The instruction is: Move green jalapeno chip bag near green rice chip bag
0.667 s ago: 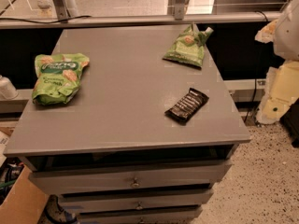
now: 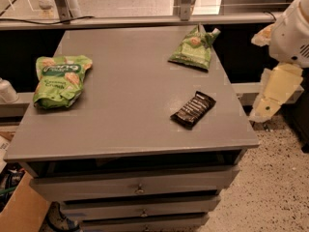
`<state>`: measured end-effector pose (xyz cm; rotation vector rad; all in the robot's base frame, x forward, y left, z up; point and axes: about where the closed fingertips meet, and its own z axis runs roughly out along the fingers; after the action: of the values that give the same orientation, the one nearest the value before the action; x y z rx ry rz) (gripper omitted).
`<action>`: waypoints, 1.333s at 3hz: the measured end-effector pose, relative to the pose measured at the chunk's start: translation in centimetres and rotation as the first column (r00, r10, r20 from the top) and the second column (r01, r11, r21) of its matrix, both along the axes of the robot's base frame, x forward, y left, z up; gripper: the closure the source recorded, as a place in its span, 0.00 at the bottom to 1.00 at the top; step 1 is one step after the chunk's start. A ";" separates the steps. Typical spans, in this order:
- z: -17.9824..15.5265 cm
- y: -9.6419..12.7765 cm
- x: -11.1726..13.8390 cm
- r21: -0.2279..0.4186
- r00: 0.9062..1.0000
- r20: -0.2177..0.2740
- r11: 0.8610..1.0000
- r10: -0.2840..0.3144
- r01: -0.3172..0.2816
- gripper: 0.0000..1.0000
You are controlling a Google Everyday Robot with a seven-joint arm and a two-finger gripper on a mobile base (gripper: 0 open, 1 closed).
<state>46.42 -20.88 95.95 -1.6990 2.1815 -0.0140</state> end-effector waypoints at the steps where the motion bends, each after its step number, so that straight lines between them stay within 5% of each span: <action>1: 1.2 0.9 2.6 0.096 0.999 0.018 0.995 0.036 -0.038 0.00; 2: 5.1 1.9 5.9 0.173 0.995 0.093 0.984 0.034 -0.050 0.00; 3: 7.0 1.9 6.4 0.183 0.990 0.138 0.982 0.030 -0.056 0.00; 4: 6.2 2.1 6.6 0.191 0.990 0.138 0.980 0.037 -0.064 0.00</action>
Offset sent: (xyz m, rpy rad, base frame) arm 0.1030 0.0294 0.1048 0.2817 -0.1843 0.0409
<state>53.06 -18.81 102.17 -1.5958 1.9725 0.0942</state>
